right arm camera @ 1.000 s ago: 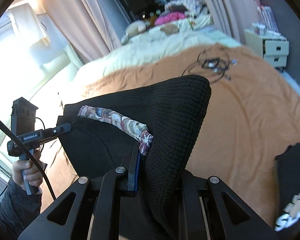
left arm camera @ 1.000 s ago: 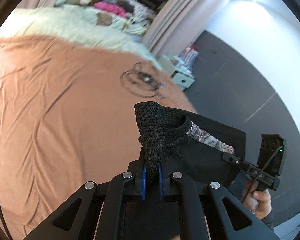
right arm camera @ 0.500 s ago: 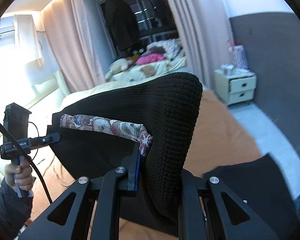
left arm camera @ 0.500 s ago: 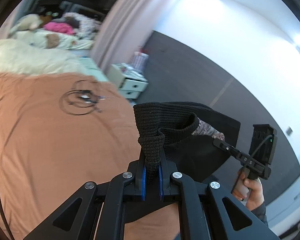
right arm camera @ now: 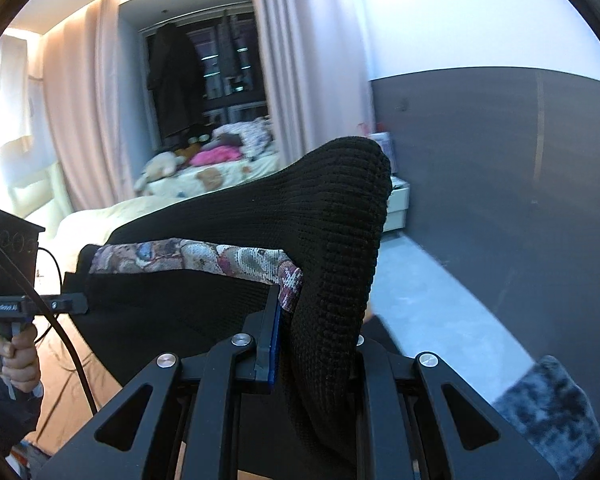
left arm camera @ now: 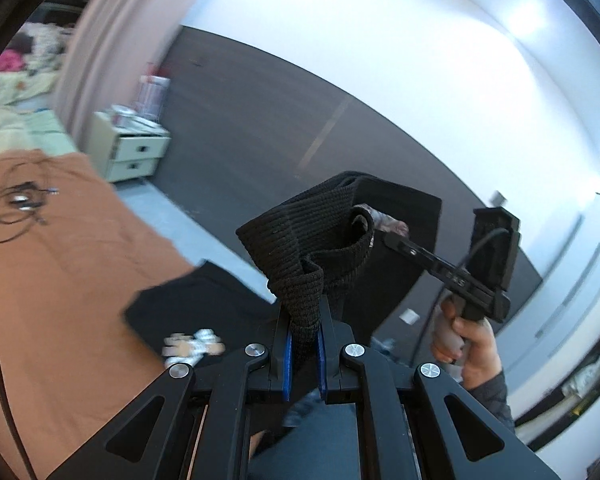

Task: Fold small clothes
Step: 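Lift the folded shirt with both grippers and carry it to the shirt stack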

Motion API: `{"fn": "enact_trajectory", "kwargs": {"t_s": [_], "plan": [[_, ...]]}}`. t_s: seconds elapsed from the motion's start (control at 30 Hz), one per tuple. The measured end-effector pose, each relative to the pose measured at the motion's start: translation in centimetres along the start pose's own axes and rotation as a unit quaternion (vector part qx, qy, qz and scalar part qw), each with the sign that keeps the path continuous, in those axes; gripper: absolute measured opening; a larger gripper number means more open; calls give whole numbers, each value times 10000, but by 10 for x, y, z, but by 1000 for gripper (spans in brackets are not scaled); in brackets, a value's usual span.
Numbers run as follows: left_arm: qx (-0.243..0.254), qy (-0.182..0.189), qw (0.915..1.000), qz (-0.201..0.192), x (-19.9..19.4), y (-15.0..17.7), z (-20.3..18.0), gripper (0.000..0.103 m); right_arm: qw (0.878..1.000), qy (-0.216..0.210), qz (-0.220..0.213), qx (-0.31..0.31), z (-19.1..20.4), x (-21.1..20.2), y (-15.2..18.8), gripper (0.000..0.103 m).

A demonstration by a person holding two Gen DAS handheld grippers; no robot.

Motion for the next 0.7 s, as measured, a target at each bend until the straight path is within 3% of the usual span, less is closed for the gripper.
{"fn": "enact_trajectory", "kwargs": {"t_s": [0.17, 0.33, 0.47, 0.7], "plan": [[134, 407, 9988, 244, 42, 6, -28, 9, 9992, 394, -12, 5, -9, -37, 15, 11], [-116, 586, 9970, 496, 76, 26, -19, 9, 9985, 516, 151, -55, 11, -27, 26, 11], [-371, 419, 9956, 755, 106, 47, 6, 9, 9973, 544, 492, 33, 12, 1, 50, 11], [-732, -158, 9927, 950, 148, 50, 80, 9, 9933, 556, 1007, 114, 33, 69, 74, 11]]}}
Point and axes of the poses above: each gripper's, at about its wrist camera, not at the fingertips, and x roughly the way its jaws point, z to its left, y to its underside, the point moved 9 cm from there along x, roughly the way its jaws point, and after that the axes turned 3 degrees about -y, right-handed, at the moved point
